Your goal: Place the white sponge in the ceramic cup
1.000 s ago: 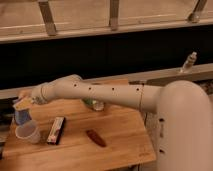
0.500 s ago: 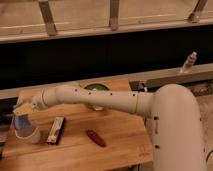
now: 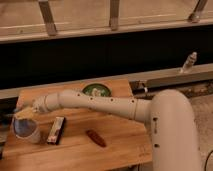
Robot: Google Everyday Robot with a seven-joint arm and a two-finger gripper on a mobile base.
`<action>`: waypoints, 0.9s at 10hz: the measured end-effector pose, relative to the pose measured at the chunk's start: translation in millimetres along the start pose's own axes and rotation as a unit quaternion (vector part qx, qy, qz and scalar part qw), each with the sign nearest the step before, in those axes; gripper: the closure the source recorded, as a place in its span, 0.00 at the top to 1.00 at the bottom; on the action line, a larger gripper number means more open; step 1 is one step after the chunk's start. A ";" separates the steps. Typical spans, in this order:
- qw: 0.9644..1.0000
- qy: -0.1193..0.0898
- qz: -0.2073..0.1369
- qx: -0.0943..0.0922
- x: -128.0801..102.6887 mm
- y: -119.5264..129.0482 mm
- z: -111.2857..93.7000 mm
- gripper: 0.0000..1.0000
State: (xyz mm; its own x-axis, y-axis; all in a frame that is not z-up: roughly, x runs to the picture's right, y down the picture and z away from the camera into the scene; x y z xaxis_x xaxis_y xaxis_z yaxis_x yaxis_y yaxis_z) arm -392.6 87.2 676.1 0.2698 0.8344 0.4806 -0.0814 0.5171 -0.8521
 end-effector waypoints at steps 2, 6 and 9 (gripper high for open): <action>1.000 -0.006 -0.006 -0.002 -1.2 -2.4 1.1 0.00; 1.000 -0.016 -0.019 0.000 -5.0 -17.9 -1.3 0.00; 1.000 -0.016 -0.021 -0.001 -5.0 -26.6 -1.6 0.00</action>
State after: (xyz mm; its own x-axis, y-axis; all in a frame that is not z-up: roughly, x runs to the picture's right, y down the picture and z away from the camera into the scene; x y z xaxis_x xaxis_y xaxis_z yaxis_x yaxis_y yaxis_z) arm -390.2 68.9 696.0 0.2414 0.8182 0.5219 -0.0697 0.5510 -0.8316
